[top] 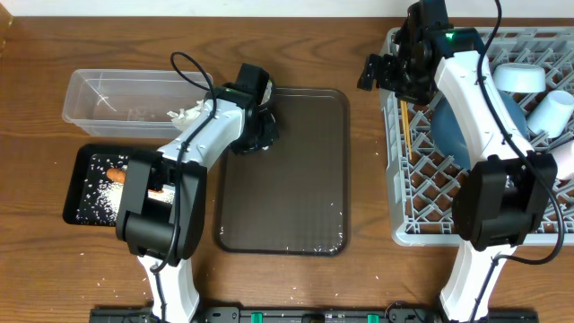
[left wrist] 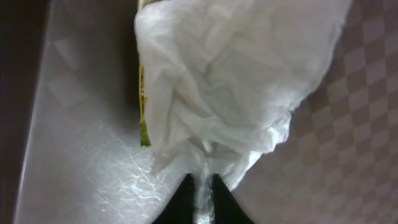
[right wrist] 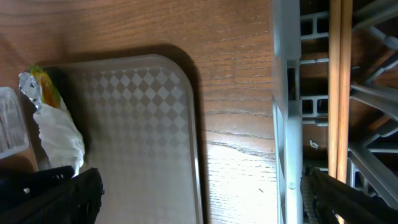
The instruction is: Sort waste into correct bins and load items into the dishwasher rack
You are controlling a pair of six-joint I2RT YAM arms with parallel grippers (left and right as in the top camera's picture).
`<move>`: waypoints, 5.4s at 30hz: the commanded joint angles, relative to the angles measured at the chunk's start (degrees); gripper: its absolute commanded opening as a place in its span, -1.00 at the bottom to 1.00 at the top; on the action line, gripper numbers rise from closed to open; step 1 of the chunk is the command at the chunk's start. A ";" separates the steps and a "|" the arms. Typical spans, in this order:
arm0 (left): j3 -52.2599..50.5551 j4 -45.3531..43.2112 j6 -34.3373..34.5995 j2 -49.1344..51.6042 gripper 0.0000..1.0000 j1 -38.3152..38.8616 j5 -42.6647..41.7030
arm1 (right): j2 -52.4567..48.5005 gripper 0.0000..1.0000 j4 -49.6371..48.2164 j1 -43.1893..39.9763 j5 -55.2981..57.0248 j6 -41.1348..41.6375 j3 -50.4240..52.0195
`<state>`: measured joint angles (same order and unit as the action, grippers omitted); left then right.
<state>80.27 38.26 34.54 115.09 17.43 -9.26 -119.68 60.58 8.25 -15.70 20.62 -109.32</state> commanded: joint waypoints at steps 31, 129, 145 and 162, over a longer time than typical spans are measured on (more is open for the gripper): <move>-0.42 -4.13 -2.99 -18.45 -0.88 -3.08 6.10 | -0.33 0.98 0.07 0.44 -0.17 0.55 -0.07; -0.98 -18.67 38.03 0.66 0.70 1.25 -0.96 | -0.33 0.99 0.07 0.44 -0.20 0.57 -0.07; -1.53 -18.18 40.59 0.66 0.47 1.31 -1.62 | -0.33 0.99 0.07 0.44 -0.17 0.57 -0.07; -1.53 -16.31 37.07 0.66 -0.79 1.31 -1.70 | -0.33 0.98 0.07 0.44 -0.20 0.57 -0.07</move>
<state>79.09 21.10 73.14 115.07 18.87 -11.66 -119.68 60.58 8.25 -15.70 20.62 -109.32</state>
